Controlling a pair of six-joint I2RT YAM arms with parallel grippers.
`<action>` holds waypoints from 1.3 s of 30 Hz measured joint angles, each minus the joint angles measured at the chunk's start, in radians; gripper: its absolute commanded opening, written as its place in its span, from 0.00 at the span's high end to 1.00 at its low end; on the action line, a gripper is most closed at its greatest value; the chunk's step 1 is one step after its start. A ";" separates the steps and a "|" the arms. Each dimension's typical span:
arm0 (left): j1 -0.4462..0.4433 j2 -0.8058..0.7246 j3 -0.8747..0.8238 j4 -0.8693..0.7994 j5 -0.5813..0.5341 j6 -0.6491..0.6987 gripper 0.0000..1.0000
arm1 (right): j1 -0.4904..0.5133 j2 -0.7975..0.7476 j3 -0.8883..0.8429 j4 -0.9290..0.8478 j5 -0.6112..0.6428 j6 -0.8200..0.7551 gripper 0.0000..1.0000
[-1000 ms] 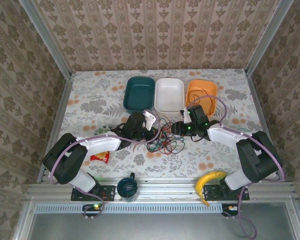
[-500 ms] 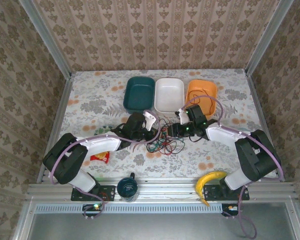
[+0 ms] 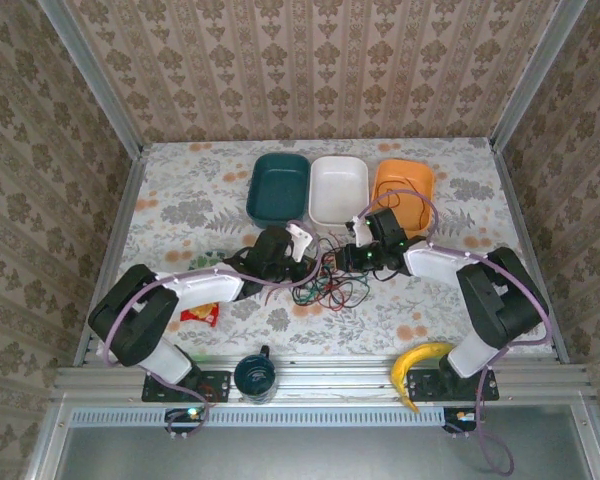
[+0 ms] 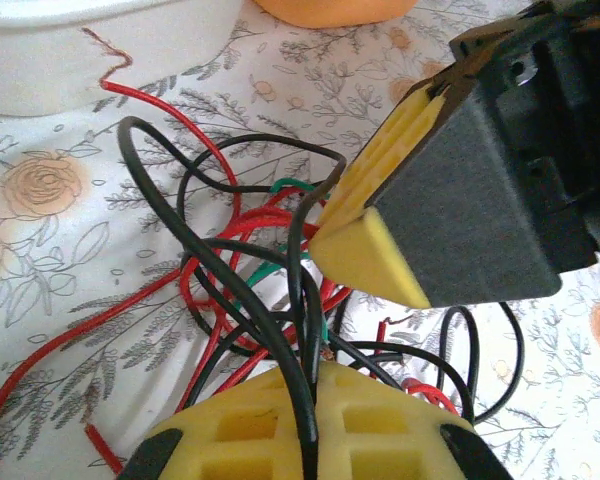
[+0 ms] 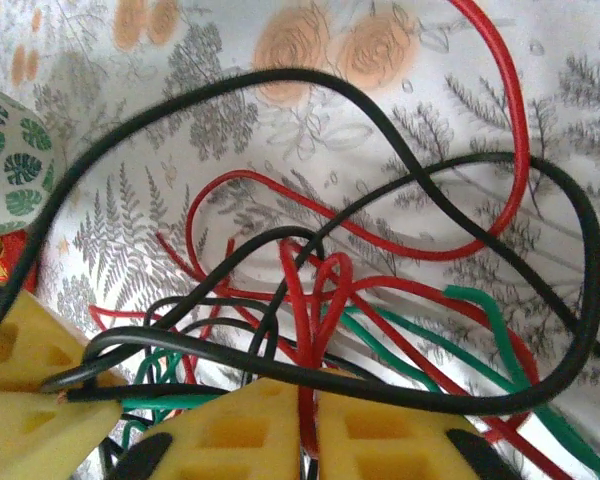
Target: Untangle the cables
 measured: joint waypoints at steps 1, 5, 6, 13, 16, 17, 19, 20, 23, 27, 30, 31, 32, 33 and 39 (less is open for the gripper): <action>-0.002 0.003 0.002 -0.005 -0.031 -0.006 1.00 | 0.001 -0.002 -0.005 0.012 0.015 0.008 0.95; -0.007 0.023 0.011 -0.032 -0.150 -0.031 1.00 | 0.002 -0.023 -0.047 0.055 0.079 0.052 0.96; -0.009 0.031 0.015 -0.042 -0.179 -0.039 1.00 | 0.002 -0.031 -0.060 0.063 0.097 0.064 0.97; -0.026 0.074 0.048 -0.086 -0.316 -0.071 1.00 | -0.004 -0.114 -0.108 0.071 0.172 0.096 1.00; -0.027 0.086 0.048 -0.095 -0.348 -0.081 1.00 | -0.026 -0.186 -0.126 0.068 0.196 0.103 1.00; -0.027 0.090 0.048 -0.096 -0.355 -0.084 1.00 | -0.034 -0.212 -0.132 0.065 0.204 0.106 1.00; -0.027 0.098 0.048 -0.098 -0.371 -0.090 1.00 | -0.056 -0.276 -0.143 0.060 0.227 0.116 1.00; -0.027 0.100 0.048 -0.101 -0.378 -0.092 1.00 | -0.066 -0.302 -0.146 0.056 0.237 0.119 1.00; -0.027 0.108 0.048 -0.105 -0.396 -0.096 1.00 | -0.102 -0.378 -0.150 0.044 0.267 0.122 1.00; -0.027 0.113 0.048 -0.109 -0.409 -0.097 1.00 | -0.140 -0.451 -0.150 0.016 0.307 0.121 1.00; -0.027 0.114 0.048 -0.110 -0.412 -0.096 1.00 | -0.157 -0.486 -0.150 -0.008 0.330 0.116 1.00; -0.027 0.114 0.048 -0.111 -0.412 -0.096 1.00 | -0.162 -0.496 -0.150 -0.016 0.336 0.114 1.00; -0.027 0.114 0.048 -0.111 -0.414 -0.096 1.00 | -0.165 -0.504 -0.150 -0.022 0.343 0.113 1.00; -0.027 0.114 0.048 -0.112 -0.414 -0.096 1.00 | -0.168 -0.514 -0.150 -0.032 0.356 0.112 1.00; -0.027 0.114 0.040 -0.116 -0.426 -0.096 1.00 | -0.183 -0.584 -0.150 -0.085 0.463 0.105 1.00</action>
